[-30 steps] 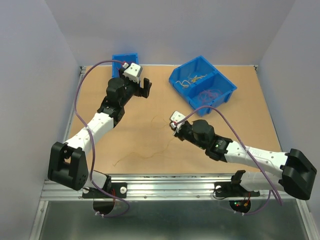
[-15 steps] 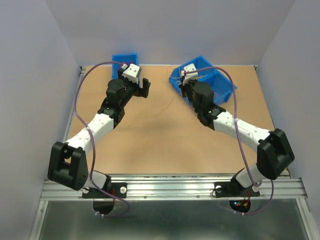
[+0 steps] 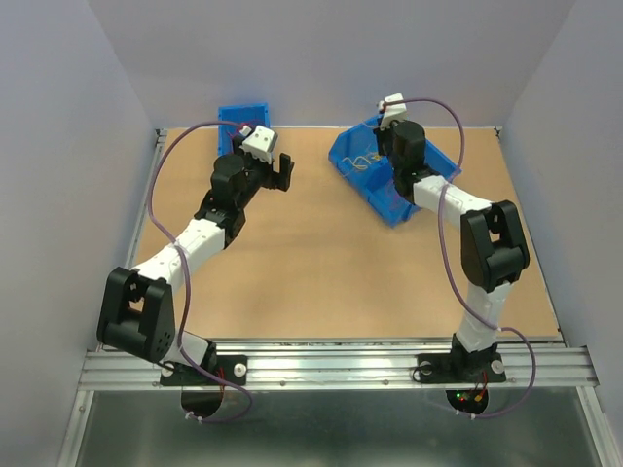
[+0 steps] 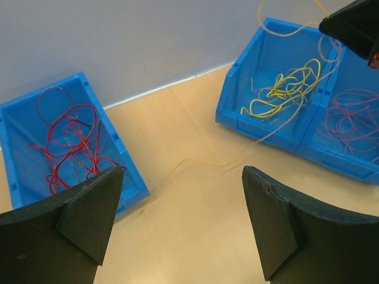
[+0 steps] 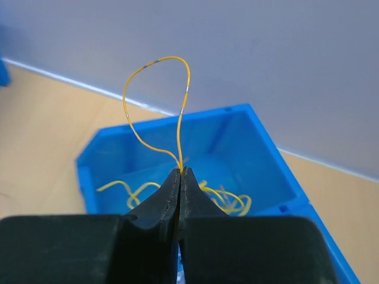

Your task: Untangle the cables

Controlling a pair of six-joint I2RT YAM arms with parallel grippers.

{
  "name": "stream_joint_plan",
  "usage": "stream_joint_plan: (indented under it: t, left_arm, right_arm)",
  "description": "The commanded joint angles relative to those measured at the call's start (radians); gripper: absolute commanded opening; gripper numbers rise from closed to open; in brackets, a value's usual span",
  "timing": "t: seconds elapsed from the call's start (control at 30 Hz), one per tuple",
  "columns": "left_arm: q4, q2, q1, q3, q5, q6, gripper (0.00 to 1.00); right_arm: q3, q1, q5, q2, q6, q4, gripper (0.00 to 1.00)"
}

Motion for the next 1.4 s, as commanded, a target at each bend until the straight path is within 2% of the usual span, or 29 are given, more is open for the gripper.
stream_joint_plan:
  t: [0.0, 0.13, 0.3, 0.43, 0.53, 0.77, 0.9, 1.07, 1.23, 1.33, 1.37]
  left_arm:
    - [0.055, 0.008, 0.004, 0.019, -0.013, 0.008, 0.93]
    - [0.05, 0.019, 0.004, 0.024, -0.007, 0.007, 0.93]
    - [0.047, 0.029, 0.004, 0.03, 0.002, 0.007, 0.93]
    - [0.038, 0.042, 0.004, 0.039, 0.007, 0.005, 0.93]
    - [0.033, 0.046, 0.004, 0.044, 0.01, 0.007, 0.93]
    - [0.024, 0.056, 0.004, 0.052, 0.015, 0.008, 0.93]
    - [0.018, 0.062, 0.004, 0.055, 0.022, 0.015, 0.93]
    - [-0.016, 0.124, 0.001, 0.096, 0.045, 0.03, 0.93]
    - [-0.025, 0.253, -0.002, 0.154, 0.045, 0.056, 0.95]
    - [-0.053, 0.315, -0.005, 0.211, 0.033, 0.07, 0.95]
    - [-0.06, 0.342, -0.007, 0.229, 0.047, 0.074, 0.95]
  right_arm:
    - [0.05, -0.04, -0.028, -0.013, 0.102, 0.126, 0.01]
    - [0.036, -0.04, 0.085, -0.03, 0.12, 0.149, 0.01]
    - [0.013, -0.04, 0.191, -0.025, 0.065, 0.237, 0.0]
    - [0.03, -0.057, 0.352, -0.007, 0.091, 0.248, 0.01]
    - [0.019, -0.07, 0.363, -0.027, 0.119, 0.252, 0.01]
    - [0.053, -0.07, 0.277, 0.03, 0.11, 0.245, 0.0]
    - [0.062, -0.07, 0.325, 0.053, 0.122, 0.203, 0.01]
    - [-0.025, -0.071, 0.395, -0.031, 0.153, 0.208, 0.01]
    - [-0.128, -0.071, 0.38, -0.181, 0.147, 0.208, 0.0]
    - [-0.192, -0.071, 0.356, -0.278, 0.153, 0.129, 0.0]
    - [-0.21, -0.071, 0.302, -0.301, 0.159, 0.087, 0.01]
